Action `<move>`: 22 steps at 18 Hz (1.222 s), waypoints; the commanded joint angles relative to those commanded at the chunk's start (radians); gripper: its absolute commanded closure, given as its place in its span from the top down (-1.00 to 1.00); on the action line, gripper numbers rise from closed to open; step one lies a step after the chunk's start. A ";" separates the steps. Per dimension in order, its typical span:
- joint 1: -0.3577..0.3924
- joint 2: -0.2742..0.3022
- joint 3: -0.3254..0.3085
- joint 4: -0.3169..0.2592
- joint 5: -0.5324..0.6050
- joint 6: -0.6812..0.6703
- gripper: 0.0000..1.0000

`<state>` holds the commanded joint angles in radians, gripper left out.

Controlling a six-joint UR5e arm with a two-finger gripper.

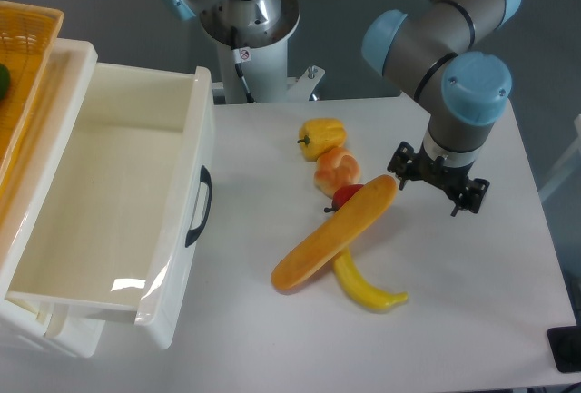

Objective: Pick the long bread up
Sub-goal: 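Move the gripper along the bread and lower it over its middle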

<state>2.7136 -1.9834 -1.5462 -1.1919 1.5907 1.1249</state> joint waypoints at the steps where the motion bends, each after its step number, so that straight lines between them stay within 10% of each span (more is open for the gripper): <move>1: 0.000 -0.002 0.000 -0.002 0.002 -0.031 1.00; 14: -0.143 -0.003 -0.012 -0.021 -0.006 -0.197 1.00; 22: -0.167 -0.057 -0.037 -0.008 0.037 0.017 0.94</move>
<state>2.5465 -2.0401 -1.5831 -1.1996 1.6273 1.1424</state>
